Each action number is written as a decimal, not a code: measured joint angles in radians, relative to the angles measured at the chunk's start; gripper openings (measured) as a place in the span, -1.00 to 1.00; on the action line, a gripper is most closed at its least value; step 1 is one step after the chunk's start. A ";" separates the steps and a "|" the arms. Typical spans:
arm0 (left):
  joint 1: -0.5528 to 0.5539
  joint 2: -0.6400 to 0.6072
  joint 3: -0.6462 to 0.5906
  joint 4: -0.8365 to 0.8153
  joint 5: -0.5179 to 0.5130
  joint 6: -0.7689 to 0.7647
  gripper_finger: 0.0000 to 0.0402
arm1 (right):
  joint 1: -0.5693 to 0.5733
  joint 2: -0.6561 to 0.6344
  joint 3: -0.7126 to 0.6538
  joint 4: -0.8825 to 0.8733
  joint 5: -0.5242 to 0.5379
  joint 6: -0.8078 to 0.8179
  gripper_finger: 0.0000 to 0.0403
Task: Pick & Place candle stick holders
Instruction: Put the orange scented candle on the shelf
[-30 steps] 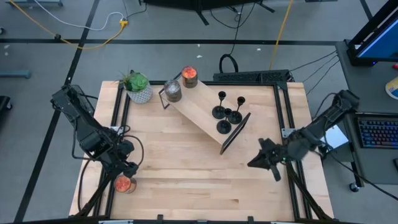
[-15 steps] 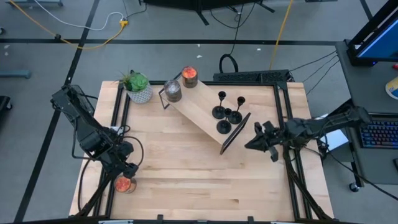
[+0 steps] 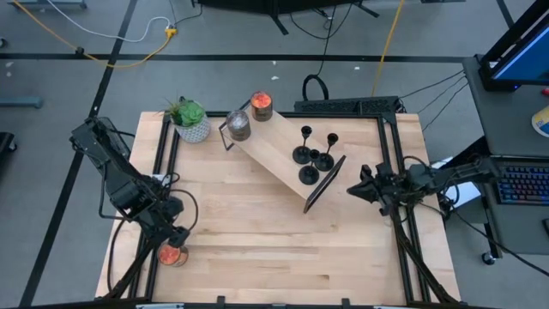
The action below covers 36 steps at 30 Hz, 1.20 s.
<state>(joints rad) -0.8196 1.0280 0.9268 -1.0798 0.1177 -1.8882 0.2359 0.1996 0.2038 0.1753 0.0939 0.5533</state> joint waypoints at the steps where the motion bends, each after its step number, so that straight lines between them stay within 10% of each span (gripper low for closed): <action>1: 0.000 0.000 0.000 0.000 0.017 -0.001 0.82 | 0.000 -0.008 -0.012 -0.001 0.014 -0.003 -0.99; 11: 0.000 0.000 0.000 -0.038 0.171 -0.057 0.82 | 0.000 -0.020 -0.086 0.001 0.092 0.006 -0.99; 36: -0.034 0.205 0.000 -0.179 0.117 0.255 0.82 | 0.000 -0.020 -0.087 0.090 0.089 -0.007 -0.99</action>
<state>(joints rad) -0.8536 1.2327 0.9268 -1.2592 0.2352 -1.6332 0.2363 0.1795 0.1169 0.2653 0.1825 0.5462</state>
